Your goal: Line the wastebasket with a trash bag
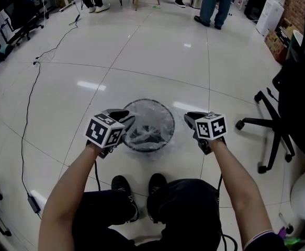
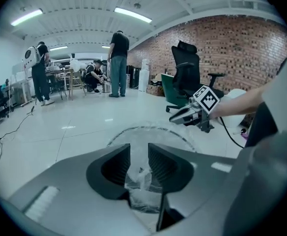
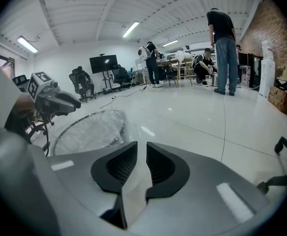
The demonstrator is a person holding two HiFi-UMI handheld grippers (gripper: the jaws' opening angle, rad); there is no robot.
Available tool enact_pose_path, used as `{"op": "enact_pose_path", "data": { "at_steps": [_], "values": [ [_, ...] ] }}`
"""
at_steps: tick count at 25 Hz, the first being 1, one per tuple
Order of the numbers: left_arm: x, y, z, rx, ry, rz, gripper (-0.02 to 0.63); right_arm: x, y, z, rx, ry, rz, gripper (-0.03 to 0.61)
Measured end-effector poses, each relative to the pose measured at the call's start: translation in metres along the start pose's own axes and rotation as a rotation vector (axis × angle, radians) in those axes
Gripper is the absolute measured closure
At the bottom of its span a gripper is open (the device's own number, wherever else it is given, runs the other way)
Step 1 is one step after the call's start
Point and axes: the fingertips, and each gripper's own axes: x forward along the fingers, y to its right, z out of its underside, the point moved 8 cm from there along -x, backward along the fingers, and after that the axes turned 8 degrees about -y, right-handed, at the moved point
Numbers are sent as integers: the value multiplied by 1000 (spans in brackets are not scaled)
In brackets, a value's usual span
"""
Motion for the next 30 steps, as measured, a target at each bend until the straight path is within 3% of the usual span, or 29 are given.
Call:
{"op": "enact_pose_path", "data": {
  "at_steps": [6, 14, 20, 21, 22, 26, 30],
  "values": [
    [4, -9, 14, -18, -64, -34, 499, -13, 22, 9, 75, 26, -6, 511],
    [-7, -17, 16, -53, -31, -67, 500, -27, 31, 11, 65, 41, 29, 525],
    [-23, -4, 6, -34, 30, -74, 508, -47, -7, -27, -12, 123, 29, 577],
    [-26, -2, 4, -29, 45, -82, 531, -50, -17, -34, -38, 137, 23, 577],
    [-28, 1, 2, -23, 59, -90, 598, -53, -27, -41, -65, 151, 17, 577],
    [-35, 15, -8, -13, 109, -95, 603, -68, -61, -63, -126, 210, -4, 577],
    [-45, 30, -19, -55, 198, -85, 603, -85, -86, -75, -151, 245, -11, 577]
  ]
}}
